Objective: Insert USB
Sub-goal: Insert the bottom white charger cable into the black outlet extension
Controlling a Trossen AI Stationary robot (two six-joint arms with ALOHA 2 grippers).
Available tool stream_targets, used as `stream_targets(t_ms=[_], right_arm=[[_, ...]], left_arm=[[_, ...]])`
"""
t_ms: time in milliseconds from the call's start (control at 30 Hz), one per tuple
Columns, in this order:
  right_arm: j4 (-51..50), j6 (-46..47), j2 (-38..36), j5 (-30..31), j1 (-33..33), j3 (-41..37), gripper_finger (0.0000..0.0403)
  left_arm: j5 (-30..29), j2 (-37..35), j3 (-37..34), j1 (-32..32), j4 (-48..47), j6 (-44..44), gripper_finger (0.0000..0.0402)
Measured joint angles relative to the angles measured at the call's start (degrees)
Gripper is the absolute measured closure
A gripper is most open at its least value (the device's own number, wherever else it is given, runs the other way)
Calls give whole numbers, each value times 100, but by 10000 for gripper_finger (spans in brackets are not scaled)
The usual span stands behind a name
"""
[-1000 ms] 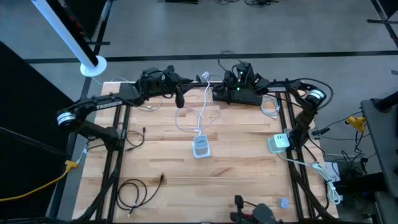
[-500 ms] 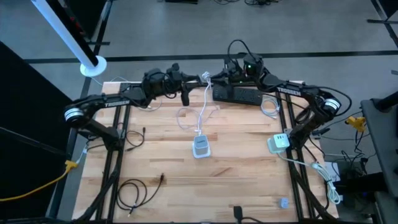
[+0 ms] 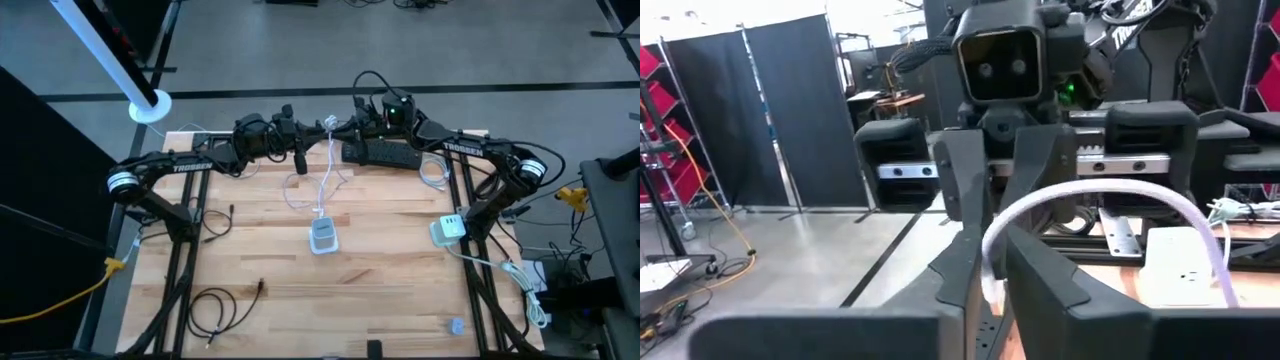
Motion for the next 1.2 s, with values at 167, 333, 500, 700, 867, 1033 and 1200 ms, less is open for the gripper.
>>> stream_targets(t_ms=[167,333,500,700,867,1033,1200], right_arm=[[-10,58,4,-3,23,0,393],[-21,64,4,-3,54,-1,393],[-35,209,4,-3,54,-2,393],[-30,204,2,-3,54,-2,393],[-31,189,2,-5,54,-2,393],[-32,150,2,-6,54,-4,393],[-34,156,-3,2,54,-7,393]], left_arm=[[23,0,0,-13,-2,0,399],[27,94,4,-13,16,107,401],[24,238,116,-13,-18,162,401],[25,236,233,-13,-28,285,401],[25,262,289,-13,-195,364,401],[5,246,289,-13,-363,538,401],[-150,119,289,-11,-735,599,380]])
